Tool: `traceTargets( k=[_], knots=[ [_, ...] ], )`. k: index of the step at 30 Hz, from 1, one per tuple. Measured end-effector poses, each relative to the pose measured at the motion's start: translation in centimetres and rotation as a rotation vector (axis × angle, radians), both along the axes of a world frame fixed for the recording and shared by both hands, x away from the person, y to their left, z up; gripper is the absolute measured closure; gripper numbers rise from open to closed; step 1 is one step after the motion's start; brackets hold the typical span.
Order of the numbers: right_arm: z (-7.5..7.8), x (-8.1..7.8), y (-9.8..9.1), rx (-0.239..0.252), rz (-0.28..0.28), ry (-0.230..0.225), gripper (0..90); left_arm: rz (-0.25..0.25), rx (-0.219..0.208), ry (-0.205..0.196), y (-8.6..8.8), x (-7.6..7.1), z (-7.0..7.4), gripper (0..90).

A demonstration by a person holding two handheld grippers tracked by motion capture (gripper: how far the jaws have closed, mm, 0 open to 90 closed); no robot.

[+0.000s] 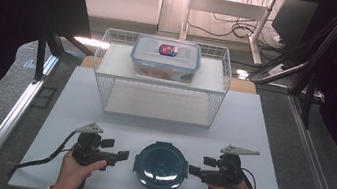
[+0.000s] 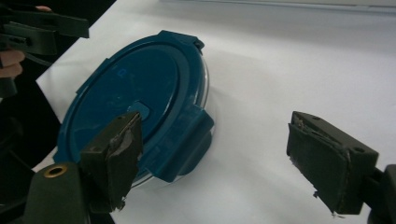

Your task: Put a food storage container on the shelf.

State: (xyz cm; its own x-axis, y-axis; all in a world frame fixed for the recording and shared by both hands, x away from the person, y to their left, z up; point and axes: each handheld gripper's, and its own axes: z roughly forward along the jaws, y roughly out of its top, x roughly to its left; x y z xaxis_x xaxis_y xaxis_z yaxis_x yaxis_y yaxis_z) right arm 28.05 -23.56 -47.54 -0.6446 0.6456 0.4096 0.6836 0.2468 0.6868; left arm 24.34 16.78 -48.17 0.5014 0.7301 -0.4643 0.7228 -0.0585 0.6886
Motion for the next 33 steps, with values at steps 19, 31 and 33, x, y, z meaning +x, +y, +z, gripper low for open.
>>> traceTargets(
  k=[19,31,33],
  knots=[
    [-1.5,1.0,2.7,0.03,0.008,0.119,14.1,-0.073,-0.148,0.183,-2.6,1.1,-1.8,11.5],
    [-2.6,0.8,3.6,0.062,0.02,0.2,13.8,-0.116,-0.189,0.256,-3.9,1.7,-3.4,16.3],
    [-2.8,0.9,3.7,0.065,0.019,0.211,13.9,-0.13,-0.208,0.28,-4.2,1.8,-3.8,17.5]
  ],
)
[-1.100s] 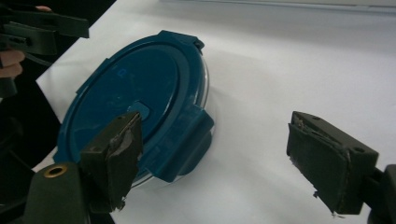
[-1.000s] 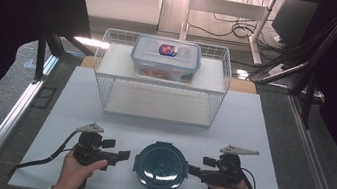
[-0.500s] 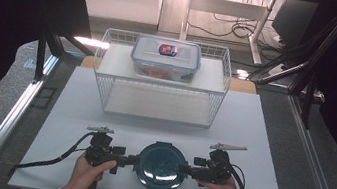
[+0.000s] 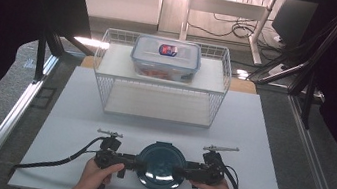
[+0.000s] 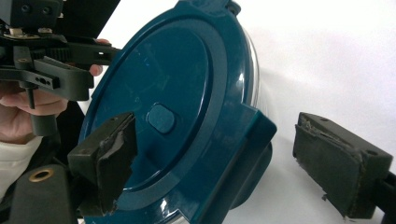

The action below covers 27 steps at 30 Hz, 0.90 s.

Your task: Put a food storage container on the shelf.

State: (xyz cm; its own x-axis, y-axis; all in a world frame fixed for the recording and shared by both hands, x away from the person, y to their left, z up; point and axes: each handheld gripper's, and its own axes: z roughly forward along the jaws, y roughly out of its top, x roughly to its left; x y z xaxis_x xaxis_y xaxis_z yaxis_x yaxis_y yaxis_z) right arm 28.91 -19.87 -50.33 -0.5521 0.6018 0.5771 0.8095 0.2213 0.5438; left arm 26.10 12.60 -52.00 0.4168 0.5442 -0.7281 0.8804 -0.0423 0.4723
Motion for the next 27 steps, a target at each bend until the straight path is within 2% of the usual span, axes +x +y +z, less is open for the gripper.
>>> traceTargets(
  k=[5,6,7,10,11,12,14,20,24,27],
  knots=[
    [-0.4,0.0,0.1,0.018,0.0,0.037,15.6,-0.015,-0.03,0.029,-0.3,0.0,-0.5,21.6],
    [-0.6,-0.1,0.3,0.042,0.012,0.066,20.9,-0.018,-0.04,0.033,-0.4,0.0,-0.5,26.8],
    [-0.6,-0.2,0.3,0.057,0.019,0.078,21.4,-0.015,-0.033,0.034,-0.4,0.0,-0.5,28.0],
    [-0.6,-0.2,0.4,0.053,0.013,0.079,22.9,-0.012,-0.034,0.039,-0.4,0.0,-0.6,31.2],
    [-0.5,-0.1,0.0,0.067,-0.003,0.092,27.7,-0.008,-0.033,0.044,-0.4,0.1,-0.5,31.4],
    [-0.5,-0.1,0.0,0.067,-0.003,0.092,27.7,-0.008,-0.033,0.044,-0.4,0.1,-0.5,31.7],
    [-0.6,0.0,-0.3,0.087,-0.015,0.12,30.1,-0.007,-0.034,0.053,-0.3,0.1,-0.5,32.2],
    [-0.3,-0.1,-0.4,0.098,-0.03,0.118,34.7,0.005,-0.028,0.051,-0.2,-0.2,-0.1,35.0],
    [0.2,-0.4,-0.4,0.096,-0.037,0.096,37.4,0.019,-0.02,0.032,-0.2,-0.6,0.2,35.6],
    [0.6,-0.6,-0.5,0.103,-0.04,0.06,41.1,0.026,-0.021,0.018,-0.1,-0.7,0.5,37.6]
  ],
)
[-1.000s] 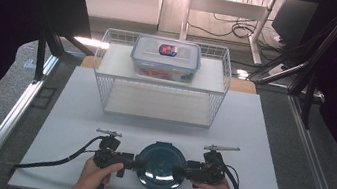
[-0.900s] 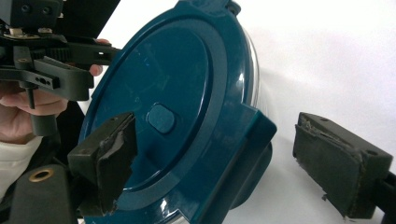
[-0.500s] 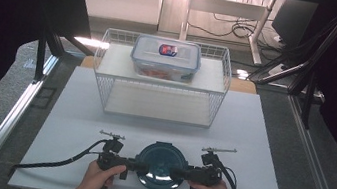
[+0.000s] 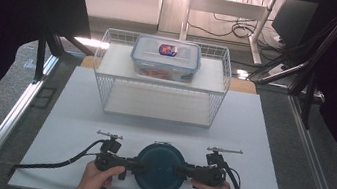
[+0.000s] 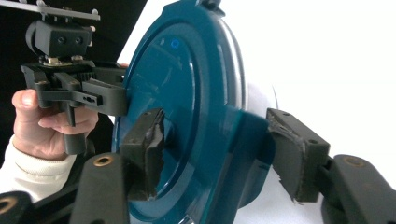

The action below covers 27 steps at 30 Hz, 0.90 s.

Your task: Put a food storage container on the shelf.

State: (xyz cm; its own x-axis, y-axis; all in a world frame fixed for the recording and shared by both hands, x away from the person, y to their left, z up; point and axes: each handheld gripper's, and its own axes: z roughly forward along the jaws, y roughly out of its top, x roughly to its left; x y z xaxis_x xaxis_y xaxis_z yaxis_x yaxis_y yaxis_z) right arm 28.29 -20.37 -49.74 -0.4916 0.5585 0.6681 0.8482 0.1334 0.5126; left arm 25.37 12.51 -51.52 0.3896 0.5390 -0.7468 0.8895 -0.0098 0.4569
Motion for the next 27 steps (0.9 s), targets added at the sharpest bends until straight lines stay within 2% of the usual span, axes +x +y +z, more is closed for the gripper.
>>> traceTargets(
  k=[7,8,11,12,24,25,26,27],
  knots=[
    [0.4,-0.4,0.2,-0.018,0.023,-0.049,41.3,0.006,0.001,-0.019,0.2,-0.1,0.5,39.6],
    [0.6,-0.5,0.3,-0.024,0.03,-0.07,41.4,0.01,0.0,-0.025,0.3,-0.2,0.5,40.1],
    [0.7,-0.6,0.4,-0.032,0.04,-0.084,41.4,0.025,-0.001,-0.042,0.5,-0.2,0.9,40.8],
    [0.9,-0.7,0.6,-0.038,0.046,-0.101,41.4,0.03,0.004,-0.054,0.6,-0.2,1.1,41.2],
    [1.1,-0.9,0.9,-0.04,0.05,-0.14,41.6,0.038,0.008,-0.073,0.8,-0.4,1.6,41.7],
    [1.2,-1.0,1.0,-0.041,0.052,-0.148,41.5,0.035,0.016,-0.079,0.8,-0.5,1.8,41.4],
    [1.3,-1.1,1.0,-0.041,0.052,-0.152,41.5,0.035,0.043,-0.113,0.5,-0.7,2.3,41.0],
    [1.4,-1.1,1.0,-0.039,0.055,-0.157,41.5,0.035,0.043,-0.113,0.5,-0.7,2.3,40.8]
  ],
)
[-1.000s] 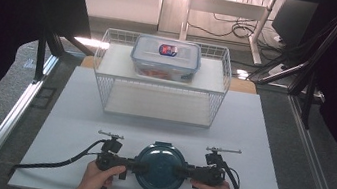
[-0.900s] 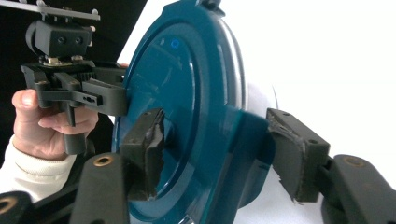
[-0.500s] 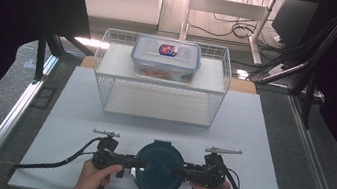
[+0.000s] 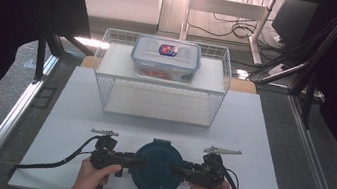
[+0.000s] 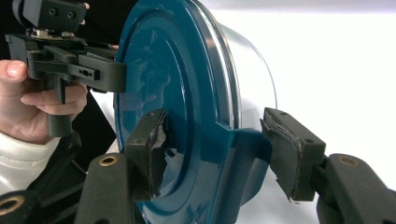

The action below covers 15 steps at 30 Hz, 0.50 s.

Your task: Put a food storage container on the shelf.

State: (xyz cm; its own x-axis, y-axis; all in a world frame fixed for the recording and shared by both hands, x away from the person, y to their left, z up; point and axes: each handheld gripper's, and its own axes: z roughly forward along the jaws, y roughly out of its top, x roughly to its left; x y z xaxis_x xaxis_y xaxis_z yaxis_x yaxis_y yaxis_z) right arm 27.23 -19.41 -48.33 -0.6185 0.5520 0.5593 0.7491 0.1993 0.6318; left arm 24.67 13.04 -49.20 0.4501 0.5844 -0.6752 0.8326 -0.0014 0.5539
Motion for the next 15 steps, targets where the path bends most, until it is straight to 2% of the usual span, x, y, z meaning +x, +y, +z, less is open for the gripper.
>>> traceTargets(
  k=[1,5,9,15],
  knots=[
    [0.1,0.0,0.0,0.004,0.0,-0.003,41.5,-0.001,0.01,-0.021,-0.1,-0.1,0.4,40.8],
    [0.7,-0.1,-0.1,-0.001,-0.005,-0.034,41.6,-0.007,-0.013,-0.008,-0.1,0.1,0.4,41.0],
    [1.0,0.0,-0.2,-0.001,-0.006,-0.044,41.7,-0.007,-0.017,-0.009,-0.1,0.2,0.6,41.1],
    [1.6,0.3,0.1,-0.002,0.003,-0.06,41.7,-0.001,-0.008,-0.033,0.2,0.3,1.3,41.1]
  ],
)
